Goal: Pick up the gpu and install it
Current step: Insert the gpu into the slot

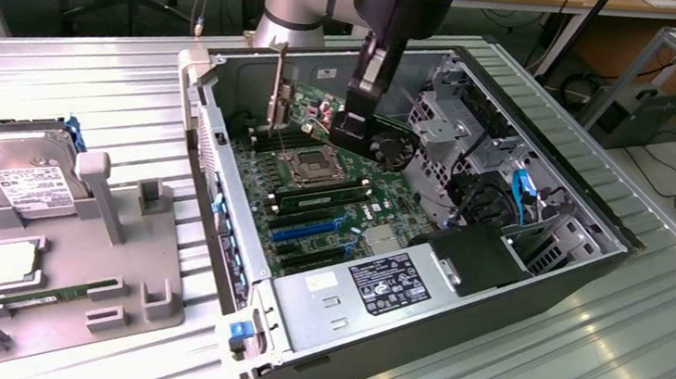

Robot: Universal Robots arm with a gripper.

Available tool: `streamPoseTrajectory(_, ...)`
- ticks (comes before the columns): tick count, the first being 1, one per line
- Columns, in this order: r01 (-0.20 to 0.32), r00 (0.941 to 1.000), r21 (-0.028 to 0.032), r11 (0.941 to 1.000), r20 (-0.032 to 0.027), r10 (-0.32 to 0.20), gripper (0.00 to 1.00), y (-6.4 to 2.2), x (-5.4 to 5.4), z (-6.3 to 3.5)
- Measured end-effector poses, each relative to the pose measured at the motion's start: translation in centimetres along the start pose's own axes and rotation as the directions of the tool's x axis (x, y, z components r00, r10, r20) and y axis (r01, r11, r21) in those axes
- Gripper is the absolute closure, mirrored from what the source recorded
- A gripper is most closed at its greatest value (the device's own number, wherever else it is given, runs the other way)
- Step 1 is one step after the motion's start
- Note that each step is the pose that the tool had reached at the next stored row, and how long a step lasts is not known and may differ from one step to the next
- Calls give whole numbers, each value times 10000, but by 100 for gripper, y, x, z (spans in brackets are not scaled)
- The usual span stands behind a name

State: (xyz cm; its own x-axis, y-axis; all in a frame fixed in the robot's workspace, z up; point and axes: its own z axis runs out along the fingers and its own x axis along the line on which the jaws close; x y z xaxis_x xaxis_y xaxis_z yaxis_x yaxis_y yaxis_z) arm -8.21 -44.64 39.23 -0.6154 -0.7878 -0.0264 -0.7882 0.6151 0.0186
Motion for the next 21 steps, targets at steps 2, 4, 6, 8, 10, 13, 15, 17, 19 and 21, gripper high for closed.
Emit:
streamPoseTrajectory(2, 73, 10000, -2, 10000, -1, -73, 74, 0, 0, 0)
streamPoseTrajectory(4, 152, 9999, -4, 9999, -2, -152, 74, 0, 0, 0)
streamPoseTrajectory(6, 232, 9997, -6, 9997, -4, -232, 74, 0, 0, 0)
streamPoseTrajectory(8, 312, 9995, -8, 9995, -5, -312, 74, -1, 0, 0)
streamPoseTrajectory(10, 400, 9992, -11, 9992, -7, -400, 74, 0, 0, 0)
streamPoseTrajectory(13, 522, 9986, -14, 9986, -9, -522, 74, 0, 0, 0)
streamPoseTrajectory(15, 599, 9982, -16, 9982, -11, -599, 74, -1, 0, 0)
streamPoseTrajectory(17, 676, 9977, -18, 9977, -11, -676, 74, -1, 0, 0)
streamPoseTrajectory(19, 753, 9972, -20, 9972, -15, -753, 74, -1, -1, -1)
streamPoseTrajectory(21, 830, 9965, -22, 9965, -17, -830, 74, -1, -1, -1)
